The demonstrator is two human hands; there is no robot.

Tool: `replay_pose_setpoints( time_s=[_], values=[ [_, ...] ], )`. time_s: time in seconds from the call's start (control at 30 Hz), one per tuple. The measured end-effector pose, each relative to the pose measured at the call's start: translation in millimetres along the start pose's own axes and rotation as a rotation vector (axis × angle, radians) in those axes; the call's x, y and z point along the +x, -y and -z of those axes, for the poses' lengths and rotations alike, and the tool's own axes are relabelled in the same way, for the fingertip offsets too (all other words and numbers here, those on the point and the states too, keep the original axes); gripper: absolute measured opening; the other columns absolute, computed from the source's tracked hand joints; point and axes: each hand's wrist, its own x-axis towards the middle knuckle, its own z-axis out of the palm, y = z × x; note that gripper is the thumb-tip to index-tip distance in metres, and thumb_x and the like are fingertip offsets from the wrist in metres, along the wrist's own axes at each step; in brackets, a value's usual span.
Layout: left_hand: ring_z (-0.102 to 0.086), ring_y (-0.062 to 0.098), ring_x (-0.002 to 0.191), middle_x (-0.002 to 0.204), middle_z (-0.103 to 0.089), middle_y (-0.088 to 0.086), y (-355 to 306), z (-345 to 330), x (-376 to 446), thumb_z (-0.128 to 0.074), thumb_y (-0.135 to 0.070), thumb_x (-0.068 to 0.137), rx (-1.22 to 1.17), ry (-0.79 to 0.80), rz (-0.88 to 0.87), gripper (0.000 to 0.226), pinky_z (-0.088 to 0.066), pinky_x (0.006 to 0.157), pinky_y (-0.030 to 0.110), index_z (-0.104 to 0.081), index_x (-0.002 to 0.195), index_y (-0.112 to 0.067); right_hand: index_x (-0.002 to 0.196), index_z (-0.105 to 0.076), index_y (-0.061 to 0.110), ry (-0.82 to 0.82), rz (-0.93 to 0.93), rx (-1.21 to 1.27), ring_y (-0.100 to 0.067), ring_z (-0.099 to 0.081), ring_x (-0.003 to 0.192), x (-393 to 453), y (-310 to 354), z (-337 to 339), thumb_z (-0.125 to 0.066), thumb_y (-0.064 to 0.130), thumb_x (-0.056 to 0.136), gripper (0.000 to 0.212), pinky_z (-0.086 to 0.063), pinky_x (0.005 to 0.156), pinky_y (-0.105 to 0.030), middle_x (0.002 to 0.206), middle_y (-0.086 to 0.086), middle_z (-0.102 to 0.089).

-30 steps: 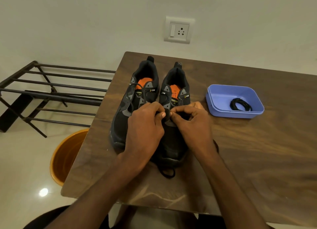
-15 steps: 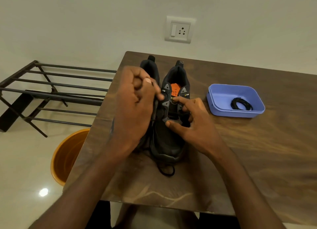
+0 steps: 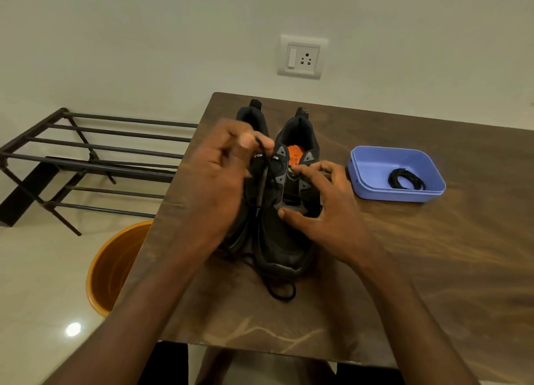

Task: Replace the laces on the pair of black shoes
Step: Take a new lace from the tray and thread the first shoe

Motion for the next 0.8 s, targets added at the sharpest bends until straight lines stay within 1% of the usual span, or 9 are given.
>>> replay_pose_setpoints(
  time_s=[0.03,0.1,0.17,0.27,0.37,0.47,0.63,0.7,0.8],
  values=[
    [-0.070,0.018,0.087,0.095,-0.069,0.003,-5,2,1,-0.041,-0.029,0.111,-0.068,-0.025,0.011,0.018,-0.052,0.064,0.023,-0.057,0.105,-0.027,0.145,-0.044,0.049,0.004,-0.001,0.009,-0.015,-0.040,0.137,0,-1,0,-0.076,0.064,0.074,0.080,-0.050,0.108,-0.046,0.147,0.014,-0.029],
    [-0.064,0.019,0.074,0.083,-0.062,0.002,-4,-1,-1,-0.047,-0.037,0.108,0.077,0.016,-0.021,0.015,-0.053,0.062,0.029,-0.056,0.106,-0.026,0.145,-0.044,0.049,0.002,0.004,0.022,-0.015,-0.040,0.137,0,-1,-1,-0.077,0.061,0.074,0.079,-0.050,0.108,-0.045,0.147,0.014,-0.029],
    [-0.060,0.016,0.081,0.089,-0.059,-0.003,12,-8,-6,-0.061,-0.038,0.100,0.356,0.132,-0.032,0.021,-0.055,0.072,0.032,-0.062,0.110,-0.019,0.146,-0.045,0.048,-0.007,0.017,0.033,-0.013,-0.042,0.135,0,-2,-2,-0.073,0.065,0.073,0.080,-0.051,0.107,-0.043,0.146,0.013,-0.029],
    [-0.050,0.010,0.103,0.109,-0.054,-0.009,31,-17,-10,-0.072,-0.039,0.091,0.682,0.252,-0.038,0.029,-0.048,0.089,0.028,-0.067,0.115,-0.024,0.147,-0.046,0.044,-0.022,0.022,0.041,-0.011,-0.043,0.134,1,-2,-2,-0.069,0.066,0.072,0.081,-0.052,0.106,-0.040,0.145,0.015,-0.030],
    [-0.041,0.010,0.109,0.113,-0.054,-0.007,31,-21,-9,-0.075,-0.034,0.090,0.759,0.201,-0.042,0.026,-0.037,0.091,0.025,-0.069,0.112,-0.024,0.147,-0.047,0.043,-0.027,0.025,0.046,-0.011,-0.042,0.135,0,-3,-2,-0.069,0.067,0.071,0.082,-0.051,0.107,-0.040,0.145,0.015,-0.029],
    [-0.039,0.012,0.110,0.115,-0.054,-0.007,32,-21,-8,-0.071,-0.042,0.091,0.800,0.171,0.029,0.025,-0.040,0.094,0.031,-0.070,0.110,-0.026,0.147,-0.046,0.044,-0.020,0.018,0.052,-0.012,-0.043,0.135,1,-4,-3,-0.069,0.070,0.070,0.084,-0.052,0.107,-0.041,0.144,0.016,-0.029],
    [-0.038,0.011,0.111,0.110,-0.050,-0.012,34,-16,-6,-0.066,-0.042,0.094,0.864,0.231,0.034,0.013,-0.029,0.091,0.032,-0.067,0.096,-0.030,0.146,-0.046,0.046,-0.015,0.010,0.055,-0.013,-0.043,0.134,1,-5,-3,-0.069,0.072,0.069,0.084,-0.052,0.107,-0.042,0.143,0.018,-0.028],
    [-0.048,0.013,0.110,0.108,-0.056,-0.011,29,-14,-6,-0.058,-0.037,0.099,0.740,0.207,-0.060,0.014,-0.037,0.091,0.035,-0.064,0.096,-0.025,0.146,-0.046,0.046,-0.013,0.013,0.059,-0.013,-0.044,0.134,1,-5,-3,-0.072,0.069,0.070,0.083,-0.051,0.107,-0.042,0.144,0.016,-0.029],
    [-0.067,0.015,0.102,0.106,-0.069,0.001,8,-7,0,-0.045,-0.021,0.110,0.112,0.013,-0.010,0.019,-0.055,0.084,0.029,-0.061,0.107,-0.011,0.145,-0.047,0.047,-0.003,0.010,0.057,-0.013,-0.043,0.135,1,-4,0,-0.082,0.057,0.075,0.079,-0.049,0.110,-0.042,0.144,0.016,-0.029]
  ],
)
